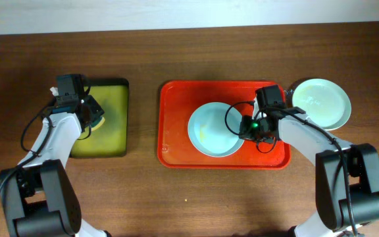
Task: Clean dirty plates on tray and stack at the side
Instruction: 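Dip the sponge into the water tray with the left gripper, then carry the sponge with the left gripper onto the pale blue plate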
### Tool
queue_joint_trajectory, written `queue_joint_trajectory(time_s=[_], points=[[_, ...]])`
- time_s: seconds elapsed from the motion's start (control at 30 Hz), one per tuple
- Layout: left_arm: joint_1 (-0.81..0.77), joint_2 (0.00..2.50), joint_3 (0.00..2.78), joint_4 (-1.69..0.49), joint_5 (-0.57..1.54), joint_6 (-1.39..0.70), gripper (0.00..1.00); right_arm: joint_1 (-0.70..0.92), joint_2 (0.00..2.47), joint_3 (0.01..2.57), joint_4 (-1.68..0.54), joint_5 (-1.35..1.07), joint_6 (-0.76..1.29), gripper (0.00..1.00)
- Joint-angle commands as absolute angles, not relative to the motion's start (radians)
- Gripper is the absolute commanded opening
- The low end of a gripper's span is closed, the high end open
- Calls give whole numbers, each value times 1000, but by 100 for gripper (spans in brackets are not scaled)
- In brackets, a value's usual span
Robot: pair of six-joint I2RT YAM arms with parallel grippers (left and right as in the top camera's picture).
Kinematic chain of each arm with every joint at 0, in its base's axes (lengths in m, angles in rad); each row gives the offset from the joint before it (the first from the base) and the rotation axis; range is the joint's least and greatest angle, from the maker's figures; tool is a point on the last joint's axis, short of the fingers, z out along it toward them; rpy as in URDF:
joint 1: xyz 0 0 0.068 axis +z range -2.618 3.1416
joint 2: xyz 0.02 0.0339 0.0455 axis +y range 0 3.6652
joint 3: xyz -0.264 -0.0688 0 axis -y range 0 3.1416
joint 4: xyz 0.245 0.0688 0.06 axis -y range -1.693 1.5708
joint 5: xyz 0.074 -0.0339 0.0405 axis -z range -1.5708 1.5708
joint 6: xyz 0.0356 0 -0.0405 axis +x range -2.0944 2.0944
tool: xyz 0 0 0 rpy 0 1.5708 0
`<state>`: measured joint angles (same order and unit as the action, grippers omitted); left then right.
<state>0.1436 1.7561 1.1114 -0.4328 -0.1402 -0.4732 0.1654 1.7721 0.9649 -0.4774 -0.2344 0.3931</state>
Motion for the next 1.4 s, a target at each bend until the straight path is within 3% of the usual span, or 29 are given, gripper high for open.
queue_joint_trajectory(time_s=[0.0,0.4,0.5,0.6,0.7,0.77,1.03,1.37], points=[[150,1733,1114,-427,-155,-484,0,179,1806,953,-480,-217,400,4],[151,1914,1114,-379,-67,-476,0,178,1806,953,-471,-217,400,4],[152,1864,1140,-399,-41,-405,0,179,1806,953,-472,-218,400,4],[135,1660,1154,-413,-40,-406,0,179,1806,953,-472,-218,400,4],[65,1454,1154,-457,-29,-406,0,179,1806,953,-447,-314,331,4],[1,1448,1153,-489,103,-406,0,199,1806,953,-429,-356,303,4],[-419,1647,1147,-517,162,-479,0,237,1806,953,-403,-356,356,4],[-611,1767,1147,-487,179,-451,0,236,1806,953,-403,-355,356,4]])
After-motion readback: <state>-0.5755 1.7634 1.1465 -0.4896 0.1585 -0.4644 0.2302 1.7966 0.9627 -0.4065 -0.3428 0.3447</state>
